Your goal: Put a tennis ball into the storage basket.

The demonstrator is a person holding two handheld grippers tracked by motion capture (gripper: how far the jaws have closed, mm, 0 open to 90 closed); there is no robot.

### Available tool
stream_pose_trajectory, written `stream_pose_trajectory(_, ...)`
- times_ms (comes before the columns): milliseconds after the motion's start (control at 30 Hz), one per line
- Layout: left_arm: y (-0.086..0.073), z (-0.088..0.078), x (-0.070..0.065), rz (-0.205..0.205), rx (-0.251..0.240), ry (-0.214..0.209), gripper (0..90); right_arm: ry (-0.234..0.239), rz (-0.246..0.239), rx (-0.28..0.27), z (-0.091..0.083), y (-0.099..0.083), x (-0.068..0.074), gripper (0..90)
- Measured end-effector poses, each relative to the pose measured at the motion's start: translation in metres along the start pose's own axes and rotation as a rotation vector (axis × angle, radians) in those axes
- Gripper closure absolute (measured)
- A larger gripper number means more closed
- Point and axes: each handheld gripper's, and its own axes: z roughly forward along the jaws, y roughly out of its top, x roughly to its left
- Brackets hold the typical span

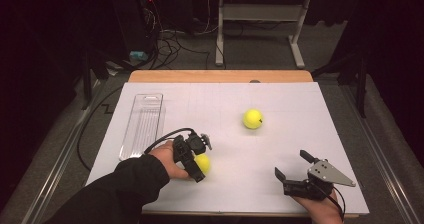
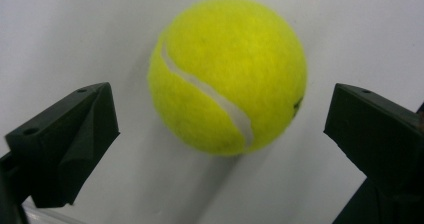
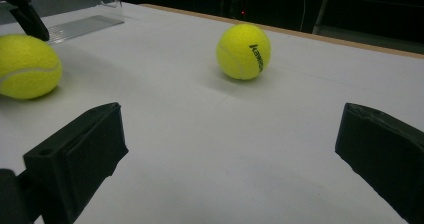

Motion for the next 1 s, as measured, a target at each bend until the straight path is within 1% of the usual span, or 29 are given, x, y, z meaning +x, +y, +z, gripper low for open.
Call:
stream_pose_trajectory(33, 0.002, 0.0, 0.001, 0.002, 0.011, -0.004, 3.8, 0.0, 0.0, 0.0, 0.0, 0.0, 0.0, 0.0)
stream_pose_trajectory(67, 0.003, 0.002, 0.001, 0.0, 0.005, -0.012, 5.7, 0.0, 0.002, 0.001, 0.0, 0.0, 0.0, 0.0)
stream_pose_trajectory(100, 0.004, 0.002, 0.002, 0.005, 0.012, -0.016, 8.2, 0.0, 0.001, 0.0, -0.001, 0.0, 0.0, 0.0)
stream_pose_trajectory(233, 0.008, 0.004, 0.004, -0.001, 0.025, -0.023, 16.3, -0.002, 0.006, -0.002, -0.001, 0.0, -0.001, 0.0)
stream_pose_trajectory(267, 0.008, 0.003, 0.004, -0.001, 0.027, -0.029, 17.8, -0.001, 0.006, -0.002, -0.001, 0.0, -0.001, 0.0)
stream_pose_trajectory(300, 0.009, 0.002, 0.005, 0.007, 0.036, -0.035, 20.0, 0.0, 0.004, -0.003, -0.001, 0.0, -0.001, 0.0)
stream_pose_trajectory(333, 0.009, 0.003, 0.005, 0.0, 0.026, -0.046, 22.3, -0.001, 0.003, -0.003, -0.001, 0.0, -0.001, 0.0)
stream_pose_trajectory(367, 0.009, 0.002, 0.006, 0.007, 0.034, -0.049, 25.2, 0.001, 0.003, -0.003, -0.001, 0.0, -0.001, 0.0)
stream_pose_trajectory(400, 0.009, 0.003, 0.005, -0.006, 0.029, -0.049, 25.5, 0.0, 0.003, -0.003, -0.001, 0.0, 0.0, 0.0)
stream_pose_trajectory(567, 0.009, 0.001, 0.007, -0.026, 0.031, -0.064, 26.6, -0.001, 0.003, -0.003, -0.001, 0.0, -0.001, 0.0)
stream_pose_trajectory(633, 0.009, -0.002, 0.006, -0.025, 0.022, -0.053, 26.7, -0.001, 0.003, -0.003, -0.001, 0.0, -0.001, 0.0)
stream_pose_trajectory(700, 0.009, -0.006, 0.006, -0.023, 0.016, -0.054, 26.7, -0.002, 0.006, -0.002, -0.001, 0.0, -0.001, 0.0)
stream_pose_trajectory(800, 0.009, -0.014, 0.005, -0.013, 0.017, -0.044, 26.7, -0.001, 0.003, -0.003, -0.001, 0.0, -0.001, 0.0)
stream_pose_trajectory(933, 0.009, -0.026, 0.005, -0.019, 0.014, -0.054, 26.8, -0.001, 0.006, -0.001, -0.001, 0.0, 0.0, 0.0)
stream_pose_trajectory(1000, 0.008, -0.032, 0.006, -0.014, 0.022, -0.048, 26.8, -0.001, 0.006, -0.001, -0.001, 0.0, 0.0, 0.0)
